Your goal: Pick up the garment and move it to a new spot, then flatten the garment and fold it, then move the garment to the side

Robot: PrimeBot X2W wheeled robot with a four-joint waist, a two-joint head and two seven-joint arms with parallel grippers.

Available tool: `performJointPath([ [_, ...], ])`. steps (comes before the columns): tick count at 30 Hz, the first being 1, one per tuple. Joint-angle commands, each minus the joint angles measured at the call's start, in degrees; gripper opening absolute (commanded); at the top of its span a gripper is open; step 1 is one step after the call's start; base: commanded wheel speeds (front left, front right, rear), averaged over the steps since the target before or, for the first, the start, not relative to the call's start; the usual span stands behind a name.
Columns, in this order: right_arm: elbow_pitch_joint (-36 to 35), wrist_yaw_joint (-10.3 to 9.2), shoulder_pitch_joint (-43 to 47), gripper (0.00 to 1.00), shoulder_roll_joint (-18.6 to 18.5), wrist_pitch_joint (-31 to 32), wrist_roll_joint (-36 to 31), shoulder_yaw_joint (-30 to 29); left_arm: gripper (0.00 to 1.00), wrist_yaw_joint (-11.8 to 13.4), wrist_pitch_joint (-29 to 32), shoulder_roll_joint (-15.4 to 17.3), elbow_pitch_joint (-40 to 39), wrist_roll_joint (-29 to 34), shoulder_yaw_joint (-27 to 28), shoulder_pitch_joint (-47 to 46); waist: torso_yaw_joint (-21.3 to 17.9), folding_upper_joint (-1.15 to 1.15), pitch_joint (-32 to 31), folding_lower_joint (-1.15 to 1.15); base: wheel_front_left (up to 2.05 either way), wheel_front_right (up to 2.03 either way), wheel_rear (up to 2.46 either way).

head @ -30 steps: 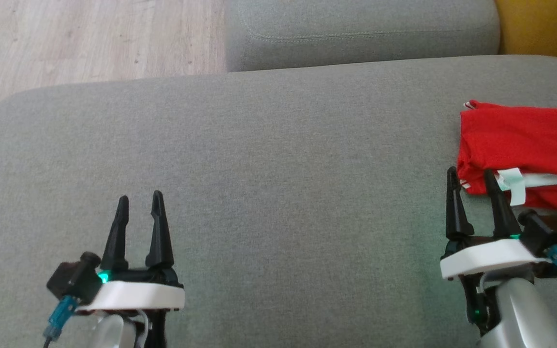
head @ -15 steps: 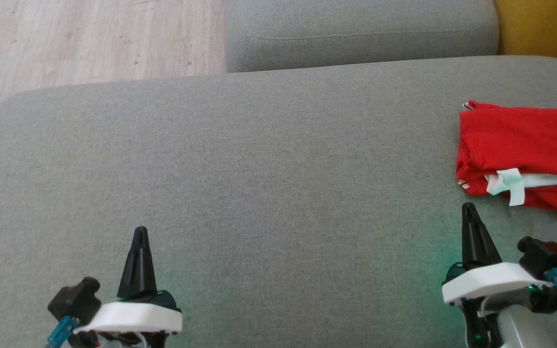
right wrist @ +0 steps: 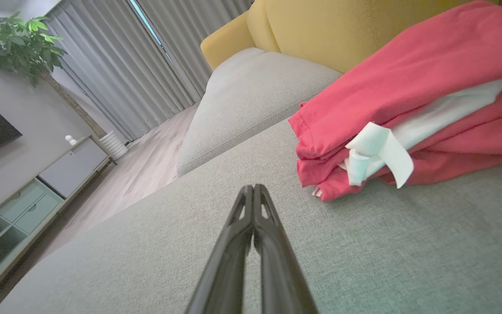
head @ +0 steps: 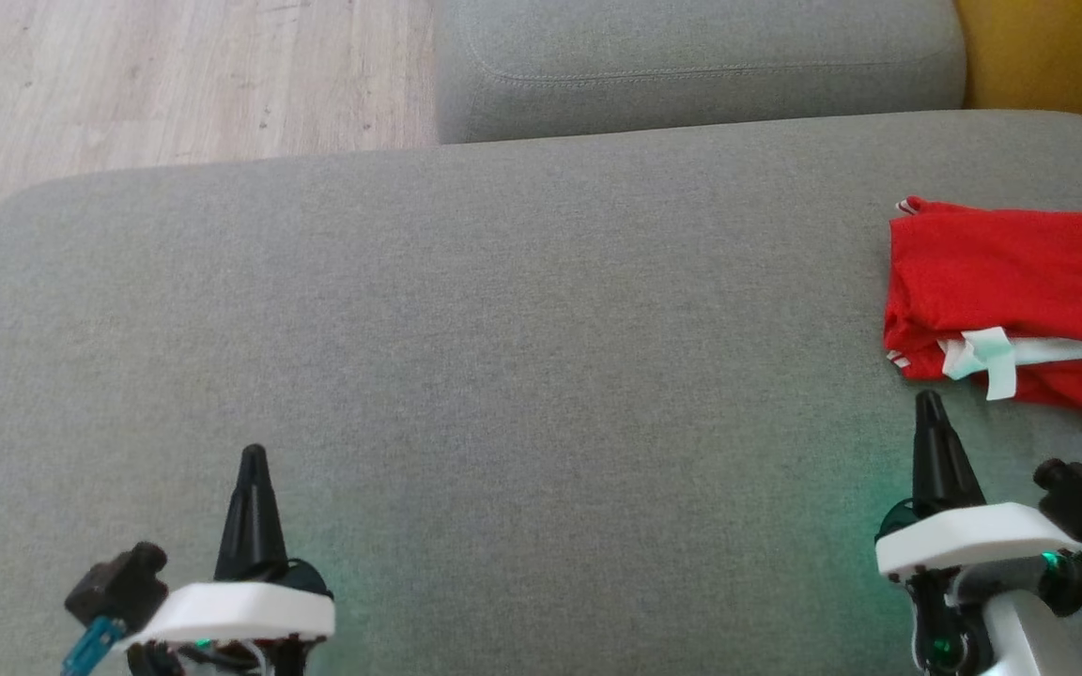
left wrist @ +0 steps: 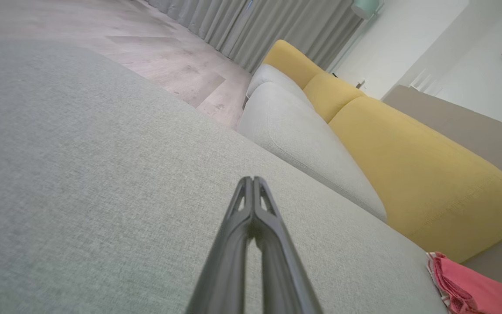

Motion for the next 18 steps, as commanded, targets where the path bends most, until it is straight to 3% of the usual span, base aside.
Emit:
performJointPath([
  [1, -2.1, 0.08, -2.2, 0.0, -0.1, 0.3, 1.5, -0.2, 0.0, -0.1, 0.4, 0.5, -1.9, -1.2, 1.2, -2.8, 0.0, 0.0, 0.0, 0.0, 0.0, 0.0, 0.0],
  [18, -3.4, 0.14, -2.0, 0.0, -0.1, 3.1, 12.1, -1.2, 0.0, -0.1, 3.1, 0.7, -2.4, -10.5, 2.9, -3.0, -0.2, 0.0, -0.3, 0.0, 0.0, 0.0, 0.0],
])
